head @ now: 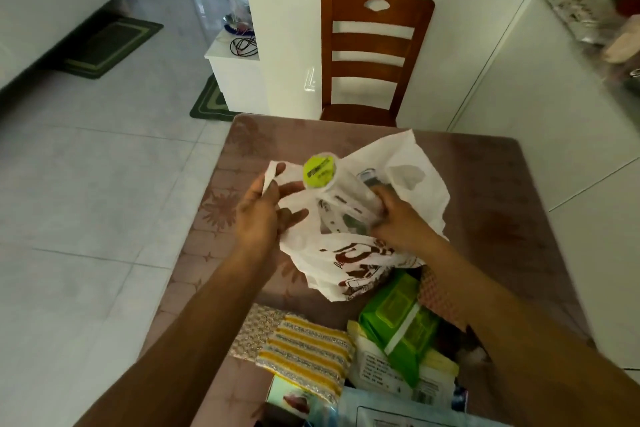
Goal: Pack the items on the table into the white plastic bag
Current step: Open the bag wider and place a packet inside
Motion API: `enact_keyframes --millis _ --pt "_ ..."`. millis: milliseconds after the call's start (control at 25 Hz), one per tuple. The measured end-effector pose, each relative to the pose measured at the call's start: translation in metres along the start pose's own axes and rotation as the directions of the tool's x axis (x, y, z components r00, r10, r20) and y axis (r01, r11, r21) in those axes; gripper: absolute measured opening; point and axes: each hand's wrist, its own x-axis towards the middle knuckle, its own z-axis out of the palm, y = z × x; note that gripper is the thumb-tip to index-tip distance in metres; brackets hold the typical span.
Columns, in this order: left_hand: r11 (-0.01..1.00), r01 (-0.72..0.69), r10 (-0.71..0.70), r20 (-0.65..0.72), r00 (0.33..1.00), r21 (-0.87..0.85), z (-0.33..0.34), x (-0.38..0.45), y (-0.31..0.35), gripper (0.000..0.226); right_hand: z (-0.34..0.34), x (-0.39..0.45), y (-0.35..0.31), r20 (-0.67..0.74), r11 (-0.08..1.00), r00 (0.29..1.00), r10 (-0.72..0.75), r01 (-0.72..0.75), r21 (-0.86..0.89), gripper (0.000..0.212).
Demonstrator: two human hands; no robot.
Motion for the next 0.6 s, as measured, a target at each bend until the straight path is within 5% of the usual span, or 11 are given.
enact_keyframes --millis 80,160,240,320,440,520,600 --pt "0.997 -0.078 0.078 0.02 0.997 0.01 0.001 0.002 0.011 0.027 -0.016 -0.003 0.012 -0.033 0.882 0.999 0.021 -0.034 -0.471 0.054" --pt "0.976 -0.197 0.194 0.044 0.98 0.097 0.003 0.0 0.023 0.032 -0.026 -0.014 0.016 -0.016 0.667 0.99 0.138 -0.104 -0.737 0.051" --pt "0.919 -0.352 0.335 0.123 0.934 0.175 0.009 -0.003 0.04 0.039 -0.029 -0.029 0.018 0.016 0.62 0.979 0.202 -0.116 -0.776 0.043" --pt "0.833 -0.459 0.389 0.262 0.883 0.308 0.014 -0.009 0.056 0.045 -0.024 -0.045 0.022 0.037 0.661 0.994 0.107 -0.043 -0.749 0.05" --pt "0.69 -0.468 0.223 0.453 0.863 0.552 0.016 -0.024 0.057 0.055 -0.024 -0.058 0.022 0.002 0.63 1.0 -0.014 0.01 -0.777 0.067" --pt "0.594 -0.433 0.116 0.46 0.88 0.678 0.011 -0.038 0.034 0.062 -0.036 -0.067 0.024 -0.075 0.508 0.997 -0.026 -0.052 -0.86 0.077" --pt "0.605 -0.379 0.099 0.406 0.909 0.7 0.004 -0.052 0.011 0.068 -0.056 -0.071 0.036 -0.16 0.432 0.986 0.044 -0.163 -0.887 0.097"
